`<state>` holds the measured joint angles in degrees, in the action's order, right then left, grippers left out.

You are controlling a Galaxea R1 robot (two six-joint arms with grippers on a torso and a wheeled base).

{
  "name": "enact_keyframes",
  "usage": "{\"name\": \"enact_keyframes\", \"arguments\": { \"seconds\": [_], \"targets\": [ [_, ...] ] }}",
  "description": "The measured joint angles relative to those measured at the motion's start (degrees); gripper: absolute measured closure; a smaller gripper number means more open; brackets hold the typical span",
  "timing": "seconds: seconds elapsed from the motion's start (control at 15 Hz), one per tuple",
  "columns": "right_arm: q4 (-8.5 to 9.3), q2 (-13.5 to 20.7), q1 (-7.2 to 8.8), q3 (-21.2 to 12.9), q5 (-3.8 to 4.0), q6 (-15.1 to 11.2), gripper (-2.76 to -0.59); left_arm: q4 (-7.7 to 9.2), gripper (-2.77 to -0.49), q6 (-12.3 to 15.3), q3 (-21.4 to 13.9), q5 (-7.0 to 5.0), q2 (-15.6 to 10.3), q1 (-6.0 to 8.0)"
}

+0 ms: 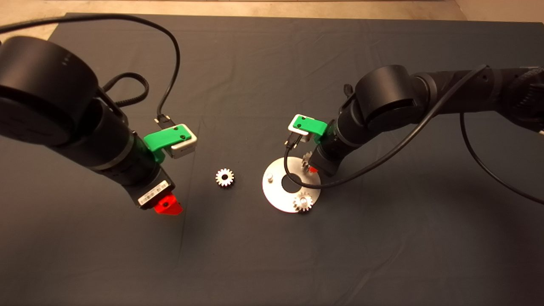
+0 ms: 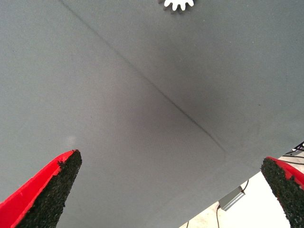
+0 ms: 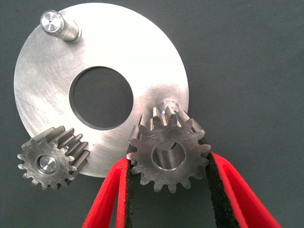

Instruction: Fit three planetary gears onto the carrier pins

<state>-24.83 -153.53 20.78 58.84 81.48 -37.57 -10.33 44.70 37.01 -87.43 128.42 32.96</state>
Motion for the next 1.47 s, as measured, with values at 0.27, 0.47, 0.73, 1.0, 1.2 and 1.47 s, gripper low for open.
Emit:
{"name": "enact_keyframes", "arguments": {
  "seconds": [0.27, 0.47, 0.73, 1.0, 1.2, 1.47],
  "targets": [
    [-0.02, 0.0, 0.02, 0.0, -0.11, 0.0, -0.87, -0.01, -2.77, 0.0, 0.0, 0.0, 0.0, 0.13],
    [-0.02, 0.0, 0.02, 0.1, -0.12, 0.0, -0.87, -0.01, -2.77, 0.0, 0.0, 0.0, 0.0, 0.13],
    [-0.68, 0.0, 0.02, 0.1, -0.3, 0.0, -0.87, -0.01, -2.77, 0.0, 0.0, 0.0, 0.0, 0.13],
    [-2.28, -0.2, 0.02, 0.4, -0.45, 0.0, -0.87, 0.0, -2.77, 0.0, 0.0, 0.0, 0.0, 0.15],
    [-2.47, -0.6, 0.02, 1.2, -0.45, 0.0, -0.87, 0.0, -2.77, 0.0, 0.0, 0.0, 0.0, 0.28],
    [-2.5, -0.8, 0.04, 1.2, -0.5, 0.0, -0.87, 0.0, -2.77, 0.0, 0.0, 0.0, 0.0, 0.46]
  ]
}}
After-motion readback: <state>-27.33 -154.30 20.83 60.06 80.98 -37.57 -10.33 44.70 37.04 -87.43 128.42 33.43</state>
